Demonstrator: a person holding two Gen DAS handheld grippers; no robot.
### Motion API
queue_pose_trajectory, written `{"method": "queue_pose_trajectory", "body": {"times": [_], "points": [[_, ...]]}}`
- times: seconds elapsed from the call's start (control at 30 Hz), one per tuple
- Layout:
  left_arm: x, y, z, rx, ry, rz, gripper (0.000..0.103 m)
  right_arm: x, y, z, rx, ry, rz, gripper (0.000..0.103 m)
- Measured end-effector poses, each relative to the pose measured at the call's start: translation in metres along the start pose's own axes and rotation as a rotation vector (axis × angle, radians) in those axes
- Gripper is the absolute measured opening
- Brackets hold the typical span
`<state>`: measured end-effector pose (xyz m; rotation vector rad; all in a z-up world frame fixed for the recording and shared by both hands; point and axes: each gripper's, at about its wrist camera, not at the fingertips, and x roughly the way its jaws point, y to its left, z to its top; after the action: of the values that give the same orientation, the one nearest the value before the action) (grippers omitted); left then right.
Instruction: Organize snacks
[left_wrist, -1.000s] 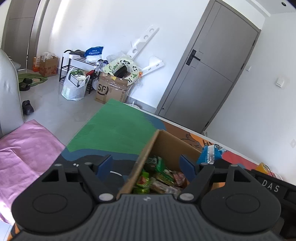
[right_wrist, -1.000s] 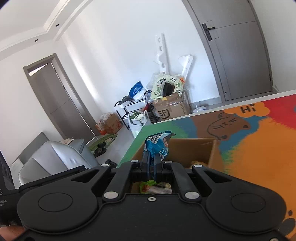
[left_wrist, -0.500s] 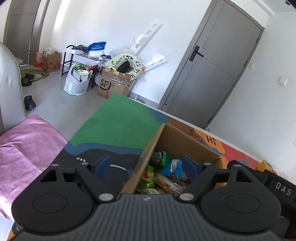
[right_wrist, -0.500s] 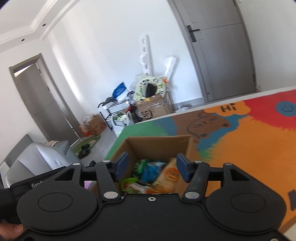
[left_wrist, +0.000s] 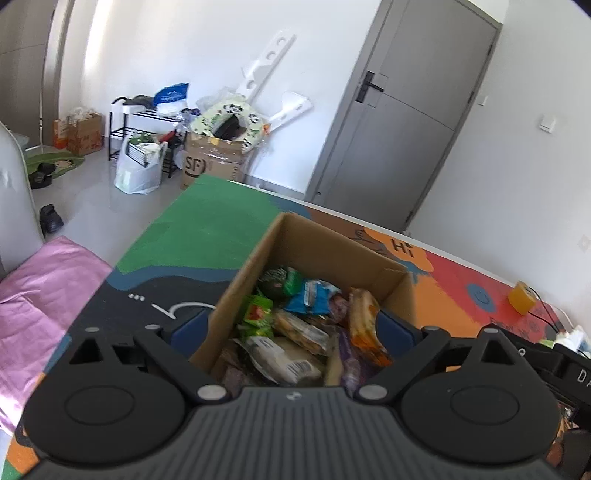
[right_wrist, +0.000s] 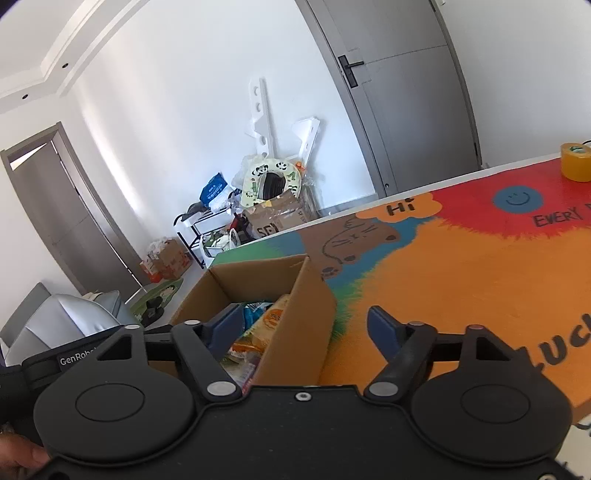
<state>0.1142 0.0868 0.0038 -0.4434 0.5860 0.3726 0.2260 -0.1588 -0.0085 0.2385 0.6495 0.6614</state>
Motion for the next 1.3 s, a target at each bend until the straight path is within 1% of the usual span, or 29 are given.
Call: {"method": "queue_pose_trajectory", "body": {"times": [0.17, 0.23, 0.33, 0.5, 0.6, 0.87, 1.07, 1.2, 1.3], "points": [[-0.011, -0.011, -0.005, 0.038, -0.008, -0.011, 0.097, -0.016, -0.006, -0.003, -0.001, -0.019, -0.010, 0.090], [-0.016, -0.014, -0.008, 0.051, -0.006, -0.018, 0.098, -0.022, -0.007, -0.005, 0.000, -0.028, -0.012, 0.097], [-0.024, -0.018, -0.012, 0.073, -0.010, -0.024, 0.098, -0.032, -0.008, -0.007, -0.001, -0.039, -0.019, 0.103], [-0.038, -0.021, -0.016, 0.109, -0.022, -0.021, 0.099, -0.048, -0.011, -0.012, -0.002, -0.054, -0.041, 0.103], [-0.045, -0.022, -0.022, 0.149, -0.018, -0.011, 0.099, -0.059, -0.013, -0.015, -0.006, -0.055, -0.059, 0.103], [-0.065, -0.021, -0.031, 0.174, -0.012, -0.006, 0.100, -0.092, -0.014, -0.021, -0.020, -0.075, -0.092, 0.103], [-0.082, -0.025, -0.035, 0.215, -0.004, -0.003, 0.102, -0.116, -0.013, -0.026, -0.033, -0.078, -0.119, 0.103], [-0.092, -0.028, -0.039, 0.236, 0.003, -0.025, 0.102, -0.131, -0.012, -0.029, -0.052, -0.084, -0.125, 0.103], [-0.100, -0.031, -0.043, 0.263, 0.000, -0.018, 0.102, -0.140, -0.010, -0.031, -0.062, -0.080, -0.127, 0.103]]}}
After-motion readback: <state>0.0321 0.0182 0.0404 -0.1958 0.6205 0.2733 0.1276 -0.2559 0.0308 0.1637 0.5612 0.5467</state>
